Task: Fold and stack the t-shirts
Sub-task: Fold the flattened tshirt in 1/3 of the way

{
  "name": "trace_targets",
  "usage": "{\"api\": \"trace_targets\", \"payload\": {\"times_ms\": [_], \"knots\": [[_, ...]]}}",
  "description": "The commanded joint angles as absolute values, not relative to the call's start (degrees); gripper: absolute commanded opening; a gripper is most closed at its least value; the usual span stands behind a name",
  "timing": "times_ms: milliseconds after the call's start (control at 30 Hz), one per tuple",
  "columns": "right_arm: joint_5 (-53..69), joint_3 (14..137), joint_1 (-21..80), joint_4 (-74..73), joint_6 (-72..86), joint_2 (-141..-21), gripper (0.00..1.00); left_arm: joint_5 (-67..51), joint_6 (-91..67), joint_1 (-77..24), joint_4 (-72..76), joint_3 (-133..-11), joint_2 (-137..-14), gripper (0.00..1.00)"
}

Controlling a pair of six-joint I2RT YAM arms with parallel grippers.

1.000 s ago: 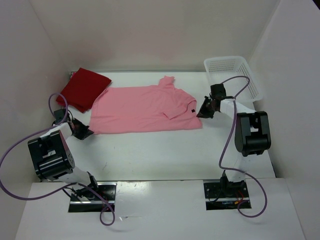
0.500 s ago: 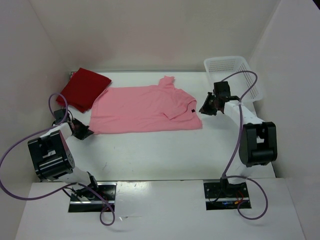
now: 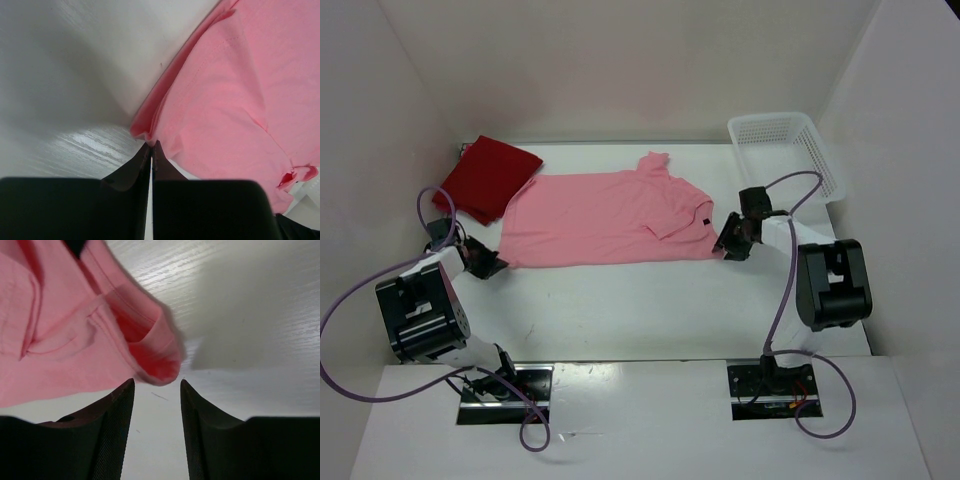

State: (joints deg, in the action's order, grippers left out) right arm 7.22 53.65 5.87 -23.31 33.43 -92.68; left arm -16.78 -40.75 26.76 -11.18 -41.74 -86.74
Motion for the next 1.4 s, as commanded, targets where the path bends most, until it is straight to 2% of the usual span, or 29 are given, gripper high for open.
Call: {"api": "trace_targets", "payload": {"times_ms": [0, 67, 133, 200, 333, 433, 533, 733, 767, 800, 833, 867, 900, 967, 1000, 1067, 1133, 1167, 1200, 1233, 1267, 1300, 1367], "knots": [[5.98, 53.44, 6.24, -19.88, 35.32, -95.88, 0.48, -18.46, -41.04, 26.81, -9.49, -41.31, -84.99, 0.04], [5.10, 53.44, 6.24, -18.46, 37.44, -96.76, 0.46, -18.46, -41.74, 26.81, -8.96, -40.78, -84.99, 0.04], [4.48, 52.91, 6.24, -16.96, 38.93, -98.51, 0.39, -17.14, -42.27, 26.28, -8.96, -39.91, -84.21, 0.04], [3.60, 52.92, 6.24, -16.18, 40.77, -98.53, 0.23, -16.00, -42.80, 26.28, -8.96, -39.11, -82.37, 0.04], [2.11, 51.16, 6.24, -19.24, 42.09, -93.28, 0.08, -14.95, -42.80, 25.75, -11.51, -38.58, -80.86, 0.04], [2.11, 46.61, 6.24, -21.97, 43.32, -88.61, 0.05, -14.42, -42.19, 25.75, -14.67, -38.58, -77.71, 0.04], [5.36, 40.44, 4.84, -25.13, 44.91, -79.05, 0.05, -12.48, -42.19, 25.75, -19.94, -38.58, -73.22, 0.04], [8.08, 37.89, 4.83, -34.25, 51.67, -67.95, 0.05, -13.97, -46.14, 25.75, -28.99, -38.58, -68.47, 0.04], [8.09, 37.88, 4.83, -35.50, 52.38, -65.59, 0.09, -13.19, -46.66, 25.75, -31.88, -40.32, -68.47, 0.06], [8.09, 37.36, 4.83, -36.46, 52.90, -64.00, 0.15, -13.18, -46.67, 25.75, -32.77, -40.86, -68.47, 0.10], [8.09, 37.35, 4.83, -37.08, 52.91, -62.42, 0.34, -13.18, -46.67, 25.75, -33.48, -40.87, -68.47, 0.20], [8.09, 37.88, 4.83, -37.70, 53.43, -59.71, 0.41, -13.18, -46.67, 25.75, -33.49, -40.87, -68.47, 0.51], [7.48, 38.40, 4.83, -37.71, 53.44, -59.07, 0.47, -13.18, -47.19, 25.75, -33.49, -40.87, -68.47, 0.70], [7.47, 39.89, 4.83, -38.32, 52.04, -59.06, 0.49, -13.18, -47.20, 25.75, -33.49, -41.40, -68.47, 0.98], [8.60, 40.51, 4.31, -37.71, 50.64, -59.76, 0.50, -12.40, -47.20, 25.75, -32.88, -42.27, -68.47, 1.00], [8.61, 43.75, 4.31, -37.71, 49.05, -61.16, 0.50, -10.29, -46.41, 25.75, -32.87, -45.86, -69.69, 1.00], [8.61, 45.96, 4.31, -37.71, 45.63, -62.13, 0.46, -8.88, -44.48, 24.88, -32.35, -48.77, -70.40, 1.00], [10.79, 47.18, 4.31, -35.01, 44.14, -64.40, 0.33, -8.88, -43.78, 22.78, -30.86, -49.74, -70.40, 1.00], [11.42, 47.72, 4.31, -33.94, 43.08, -66.16, 0.22, -9.92, -43.16, 21.46, -26.93, -49.75, -70.92, 0.94], [12.38, 47.72, 6.13, -30.18, 42.37, -67.92, 0.06, -12.72, -43.15, 18.31, -24.81, -49.75, -71.54, 0.59], [14.05, 48.51, 7.20, -28.06, 41.58, -69.77, 0.00, -13.27, -43.15, 16.28, -22.78, -49.14, -71.54, 0.39], [15.45, 49.04, 8.60, -26.38, 41.57, -73.61, 0.00, -13.27, -44.29, 13.82, -19.02, -47.74, -70.93, 0.25], [13.46, 51.23, 14.04, -22.00, 41.57, -77.32, 0.00, -8.80, -45.62, 4.81, -15.57, -47.72, -70.92, 0.07]]}}
